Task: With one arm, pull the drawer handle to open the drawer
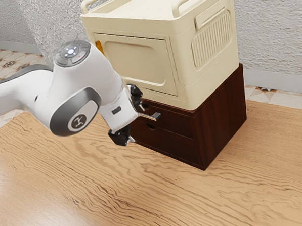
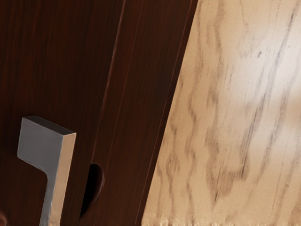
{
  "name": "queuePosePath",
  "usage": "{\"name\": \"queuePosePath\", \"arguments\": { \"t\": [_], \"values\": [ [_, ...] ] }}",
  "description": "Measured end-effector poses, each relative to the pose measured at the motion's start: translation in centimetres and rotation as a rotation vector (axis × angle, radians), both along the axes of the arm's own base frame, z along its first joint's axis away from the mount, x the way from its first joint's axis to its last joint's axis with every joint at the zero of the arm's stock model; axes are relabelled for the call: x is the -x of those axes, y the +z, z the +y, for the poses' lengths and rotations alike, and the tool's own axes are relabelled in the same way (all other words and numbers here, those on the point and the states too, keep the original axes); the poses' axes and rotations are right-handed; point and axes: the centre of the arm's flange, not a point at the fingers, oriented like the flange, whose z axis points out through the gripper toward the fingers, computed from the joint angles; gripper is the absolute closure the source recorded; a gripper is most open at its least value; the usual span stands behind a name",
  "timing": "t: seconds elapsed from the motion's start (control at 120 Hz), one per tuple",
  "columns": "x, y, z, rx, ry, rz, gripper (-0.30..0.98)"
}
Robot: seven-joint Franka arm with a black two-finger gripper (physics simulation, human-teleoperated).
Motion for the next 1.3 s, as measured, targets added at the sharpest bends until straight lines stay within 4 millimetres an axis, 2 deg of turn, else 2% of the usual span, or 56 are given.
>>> {"name": "queuePosePath", "arguments": {
  "t": [0.267,0.45,0.683,0.95,1.083,1.3],
  "values": [
    [0.0,-0.2,-0.1,0.001,-0.009,-0.008,0.00],
    [-1.5,-1.6,-0.4,-0.011,-0.011,0.006,0.00],
    [-1.5,-1.9,1.3,-0.010,0.015,0.005,0.00],
    [-1.9,-2.8,1.3,-0.011,0.013,0.004,-0.01],
    [-1.8,-3.4,1.2,-0.012,0.011,0.013,0.00],
    [0.1,-3.2,1.0,0.005,-0.001,0.013,0.01]
  ]
}}
